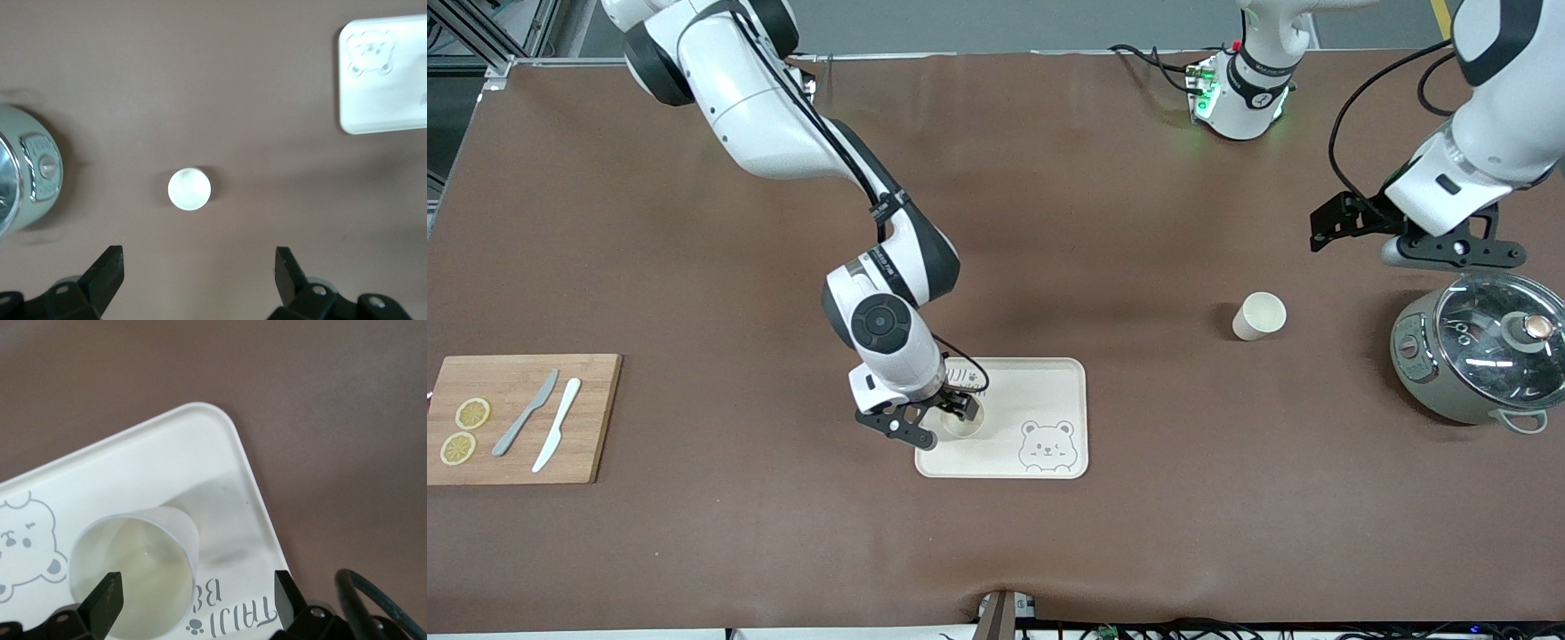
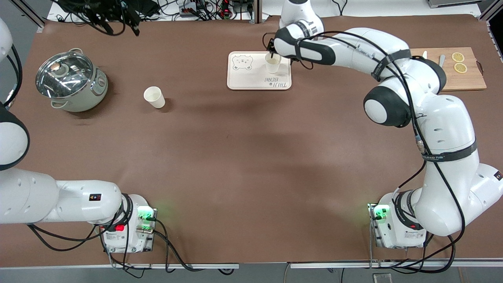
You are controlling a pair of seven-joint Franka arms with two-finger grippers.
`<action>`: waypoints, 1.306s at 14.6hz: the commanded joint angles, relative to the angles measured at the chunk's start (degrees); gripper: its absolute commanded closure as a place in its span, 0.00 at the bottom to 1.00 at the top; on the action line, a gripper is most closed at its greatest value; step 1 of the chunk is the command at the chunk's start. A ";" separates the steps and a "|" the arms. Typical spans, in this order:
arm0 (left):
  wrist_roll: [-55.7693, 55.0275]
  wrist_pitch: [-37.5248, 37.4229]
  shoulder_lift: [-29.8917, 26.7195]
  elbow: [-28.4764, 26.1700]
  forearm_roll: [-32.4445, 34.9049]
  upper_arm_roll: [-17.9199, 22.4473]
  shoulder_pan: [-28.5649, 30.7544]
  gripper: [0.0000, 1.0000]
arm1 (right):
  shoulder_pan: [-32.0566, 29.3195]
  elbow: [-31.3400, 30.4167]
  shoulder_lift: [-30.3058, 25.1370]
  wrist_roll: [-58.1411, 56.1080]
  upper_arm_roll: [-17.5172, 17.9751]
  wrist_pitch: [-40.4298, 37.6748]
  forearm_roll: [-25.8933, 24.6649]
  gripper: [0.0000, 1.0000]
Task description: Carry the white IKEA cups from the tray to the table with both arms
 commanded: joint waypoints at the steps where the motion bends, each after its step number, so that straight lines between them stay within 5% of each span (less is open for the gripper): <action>1: -0.54 -5.41 1.58 7.33 1.39 0.70 -2.44 0.00 | 0.48 1.73 1.58 0.82 -0.22 0.31 -0.55 0.00; 5: -0.45 -6.39 1.67 11.21 1.47 0.70 -2.97 0.00 | 1.10 1.73 3.07 0.91 -0.22 2.33 -0.64 0.00; 9: -0.45 -13.50 7.63 20.35 1.47 2.27 -6.04 0.00 | 1.10 1.73 3.60 0.82 -0.22 2.60 -0.81 0.00; 13: -0.54 -13.60 7.73 20.36 1.39 2.72 -7.36 0.00 | 0.92 1.73 3.60 0.29 -0.22 2.60 -0.81 0.00; 16: 2.34 -13.51 7.56 20.36 1.65 4.47 -8.42 0.00 | 0.66 1.73 3.60 0.20 -0.22 2.60 -0.72 0.44; 19: 3.68 -12.81 7.65 20.54 5.86 4.74 -8.69 0.00 | 0.48 1.73 3.60 0.20 -0.22 2.60 -0.55 0.74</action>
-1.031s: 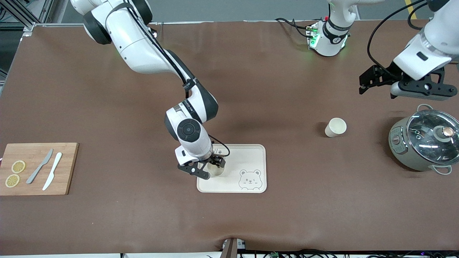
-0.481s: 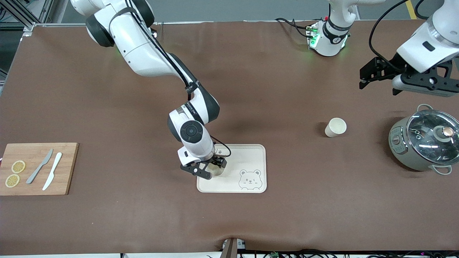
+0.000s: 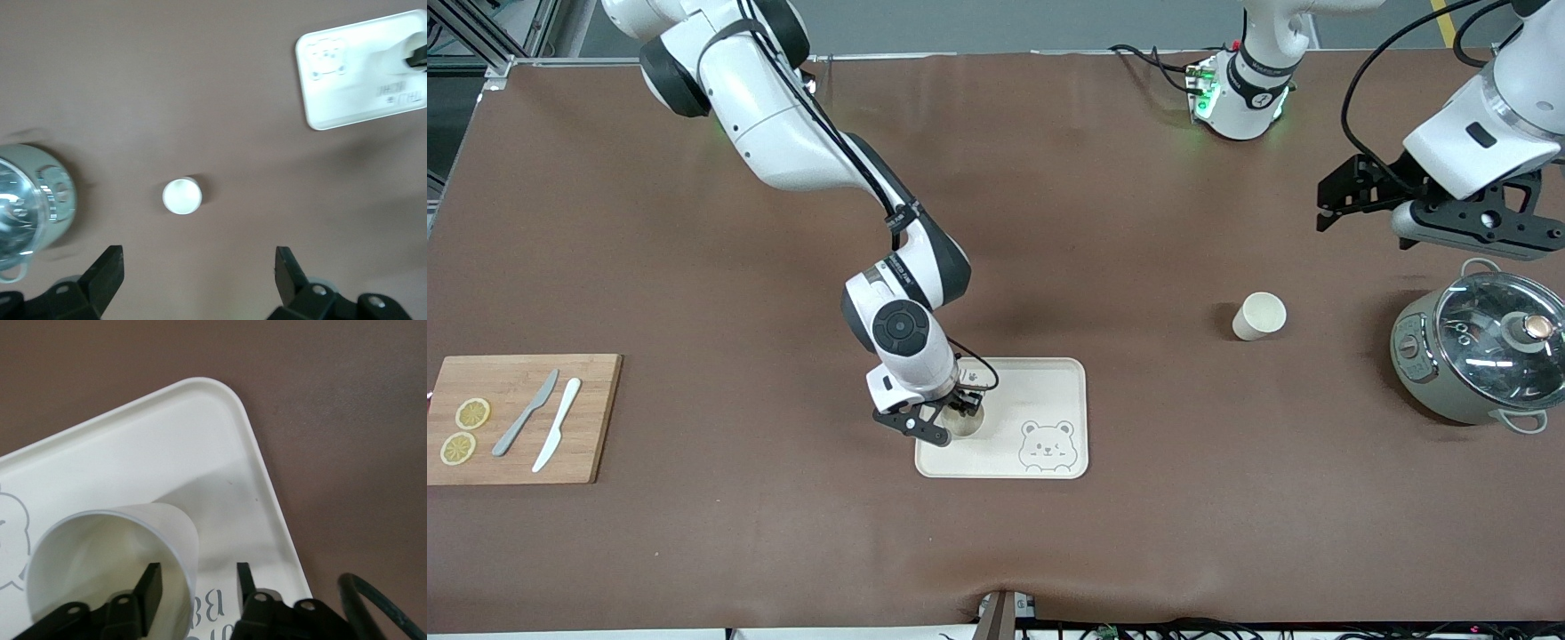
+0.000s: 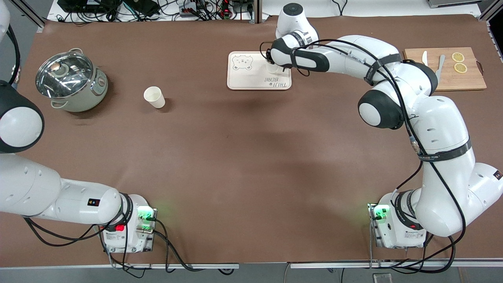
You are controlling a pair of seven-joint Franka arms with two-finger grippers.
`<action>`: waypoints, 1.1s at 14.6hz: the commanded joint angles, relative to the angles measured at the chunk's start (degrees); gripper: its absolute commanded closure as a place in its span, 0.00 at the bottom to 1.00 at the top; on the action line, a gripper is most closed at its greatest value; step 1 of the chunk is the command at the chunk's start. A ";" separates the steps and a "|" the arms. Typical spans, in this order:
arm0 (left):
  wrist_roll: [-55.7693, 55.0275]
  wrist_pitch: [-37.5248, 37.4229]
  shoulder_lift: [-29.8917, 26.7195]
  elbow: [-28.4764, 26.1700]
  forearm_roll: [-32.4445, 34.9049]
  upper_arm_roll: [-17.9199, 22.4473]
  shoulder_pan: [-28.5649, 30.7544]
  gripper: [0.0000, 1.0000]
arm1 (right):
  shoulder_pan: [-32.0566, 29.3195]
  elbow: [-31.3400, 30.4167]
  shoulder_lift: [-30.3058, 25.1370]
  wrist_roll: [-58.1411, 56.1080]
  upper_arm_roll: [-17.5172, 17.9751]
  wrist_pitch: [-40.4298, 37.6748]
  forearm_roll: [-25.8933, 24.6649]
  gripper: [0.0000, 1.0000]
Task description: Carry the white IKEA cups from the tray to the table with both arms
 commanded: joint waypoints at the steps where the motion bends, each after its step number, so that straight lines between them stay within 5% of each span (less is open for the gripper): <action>1: -0.86 0.42 0.40 1.82 2.92 0.80 -1.29 0.00 | -0.21 1.65 0.89 0.25 0.09 -0.16 -0.55 0.77; 4: -4.57 1.93 0.49 1.82 2.74 0.71 -1.29 0.00 | -0.21 1.65 0.89 0.25 0.09 -0.16 -0.55 1.00; 16: -0.53 -1.76 0.76 1.38 2.66 0.71 -0.85 0.00 | -1.79 1.83 -1.64 -0.02 0.44 0.10 2.17 1.00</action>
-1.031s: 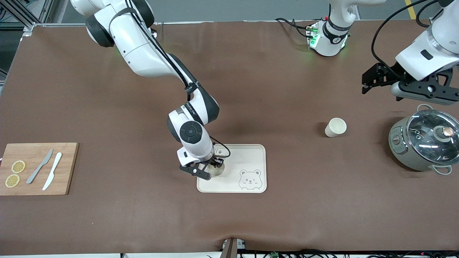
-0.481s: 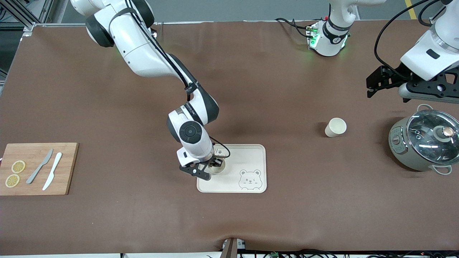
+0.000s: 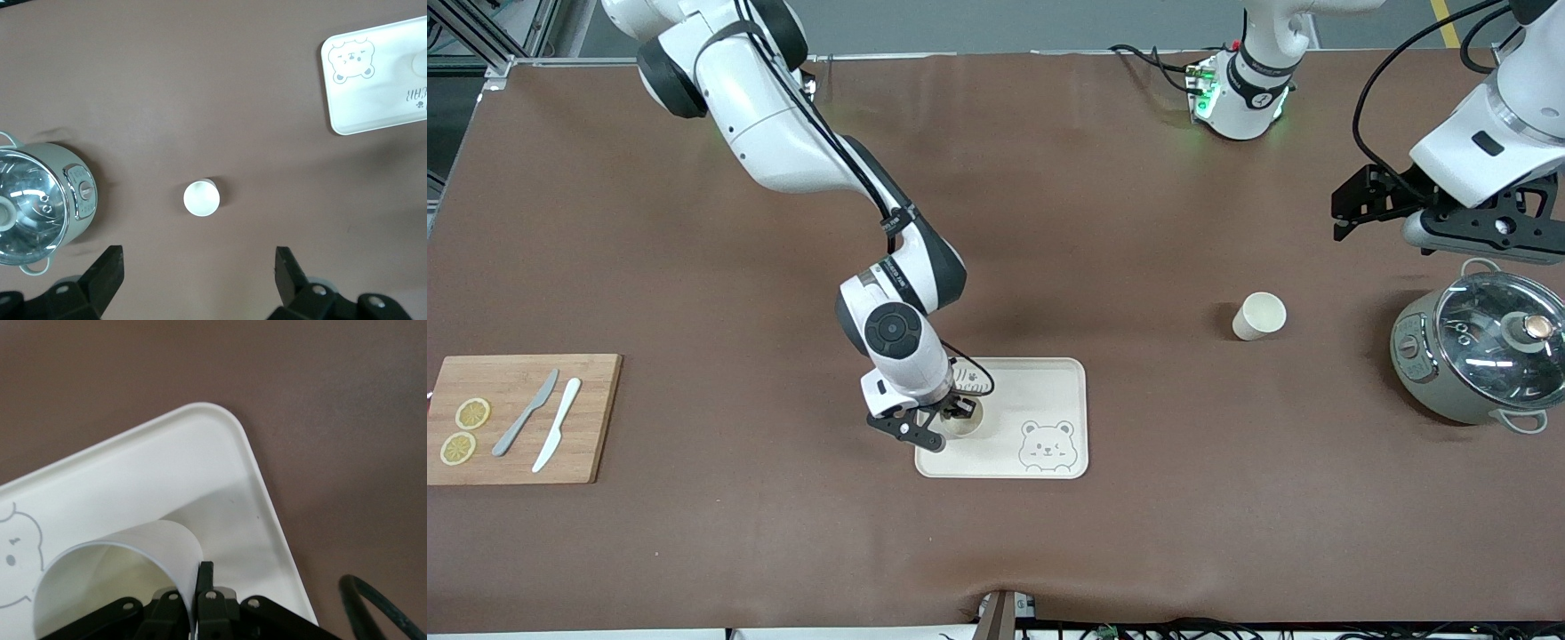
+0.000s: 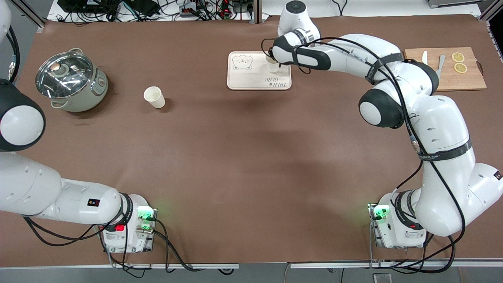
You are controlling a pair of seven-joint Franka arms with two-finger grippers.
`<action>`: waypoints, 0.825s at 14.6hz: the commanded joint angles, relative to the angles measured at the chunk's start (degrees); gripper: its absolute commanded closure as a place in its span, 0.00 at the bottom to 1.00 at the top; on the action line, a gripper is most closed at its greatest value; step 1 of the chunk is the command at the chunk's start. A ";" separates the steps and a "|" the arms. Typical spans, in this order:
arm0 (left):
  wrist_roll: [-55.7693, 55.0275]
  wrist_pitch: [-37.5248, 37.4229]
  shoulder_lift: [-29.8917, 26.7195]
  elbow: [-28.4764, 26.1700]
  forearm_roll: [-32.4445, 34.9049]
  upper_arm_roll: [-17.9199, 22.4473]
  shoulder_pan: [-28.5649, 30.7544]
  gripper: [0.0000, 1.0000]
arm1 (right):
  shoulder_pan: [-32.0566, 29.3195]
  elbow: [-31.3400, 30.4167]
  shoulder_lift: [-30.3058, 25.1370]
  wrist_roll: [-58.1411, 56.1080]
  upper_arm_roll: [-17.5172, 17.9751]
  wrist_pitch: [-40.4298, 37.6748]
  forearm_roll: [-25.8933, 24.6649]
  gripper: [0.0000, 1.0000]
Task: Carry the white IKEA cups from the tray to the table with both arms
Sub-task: 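Close the right gripper on the cup and lift it, then carry the cup with the right gripper toward the wooden cutting board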
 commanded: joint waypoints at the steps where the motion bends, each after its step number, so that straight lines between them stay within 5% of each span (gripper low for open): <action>1: 0.89 -2.43 0.14 0.86 0.54 0.60 -0.58 0.00 | -1.50 0.79 -2.53 -0.13 0.66 -1.44 2.43 1.00; 12: 1.15 -2.70 0.49 0.86 0.62 0.60 0.13 0.00 | -15.11 -0.26 -19.14 -27.79 1.28 -31.04 5.26 1.00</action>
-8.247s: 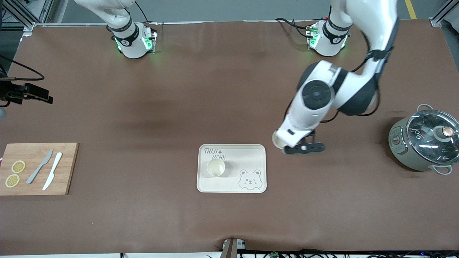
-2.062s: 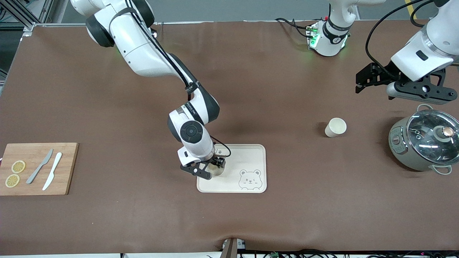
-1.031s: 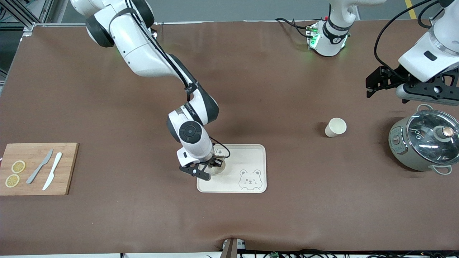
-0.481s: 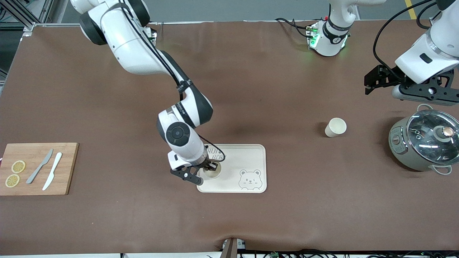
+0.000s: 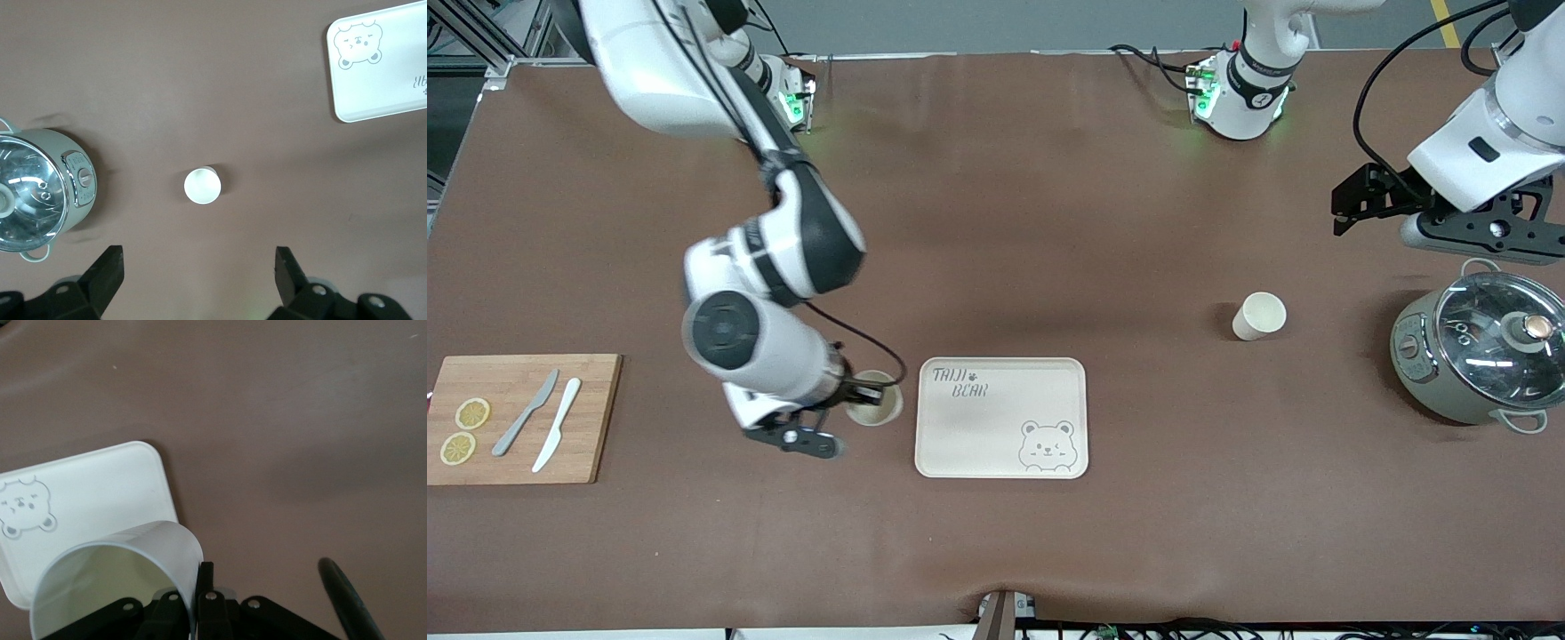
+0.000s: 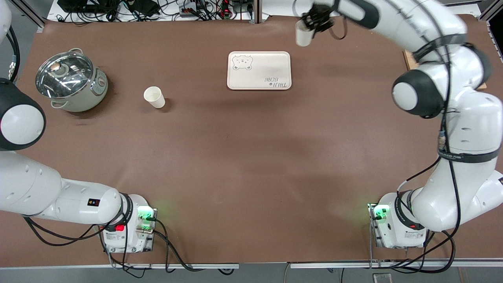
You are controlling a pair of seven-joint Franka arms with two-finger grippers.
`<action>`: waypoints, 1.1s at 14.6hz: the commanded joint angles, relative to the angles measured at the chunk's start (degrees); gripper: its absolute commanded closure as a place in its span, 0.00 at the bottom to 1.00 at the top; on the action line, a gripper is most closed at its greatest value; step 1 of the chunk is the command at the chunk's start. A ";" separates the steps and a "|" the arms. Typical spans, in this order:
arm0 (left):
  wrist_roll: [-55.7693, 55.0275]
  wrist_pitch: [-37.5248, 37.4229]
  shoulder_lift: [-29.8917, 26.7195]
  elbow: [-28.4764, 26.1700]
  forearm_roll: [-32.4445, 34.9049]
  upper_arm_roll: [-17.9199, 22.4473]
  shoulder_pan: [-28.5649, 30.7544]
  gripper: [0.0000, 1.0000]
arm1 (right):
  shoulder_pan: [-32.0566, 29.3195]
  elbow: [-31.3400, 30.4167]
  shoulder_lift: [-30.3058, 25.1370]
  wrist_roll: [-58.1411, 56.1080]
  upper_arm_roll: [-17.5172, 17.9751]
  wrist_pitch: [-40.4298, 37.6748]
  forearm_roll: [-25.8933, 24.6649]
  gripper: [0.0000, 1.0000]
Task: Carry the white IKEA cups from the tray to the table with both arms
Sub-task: 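Carry the cup with the right gripper toward the wooden cutting board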
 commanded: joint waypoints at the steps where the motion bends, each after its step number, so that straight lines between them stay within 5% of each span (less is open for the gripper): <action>1: 1.13 -0.82 0.34 0.89 0.54 0.39 -0.03 0.00 | -4.66 -4.63 -5.11 -7.93 0.99 -3.17 0.95 1.00; 8: 1.04 -0.82 0.52 0.98 0.62 0.48 -0.12 0.00 | -16.53 -18.96 -16.55 -28.94 0.82 -4.40 0.78 1.00; 16: 1.13 -0.82 0.52 0.89 0.80 0.48 -0.03 0.00 | -22.96 -28.62 -17.52 -40.29 0.64 3.57 -1.25 1.00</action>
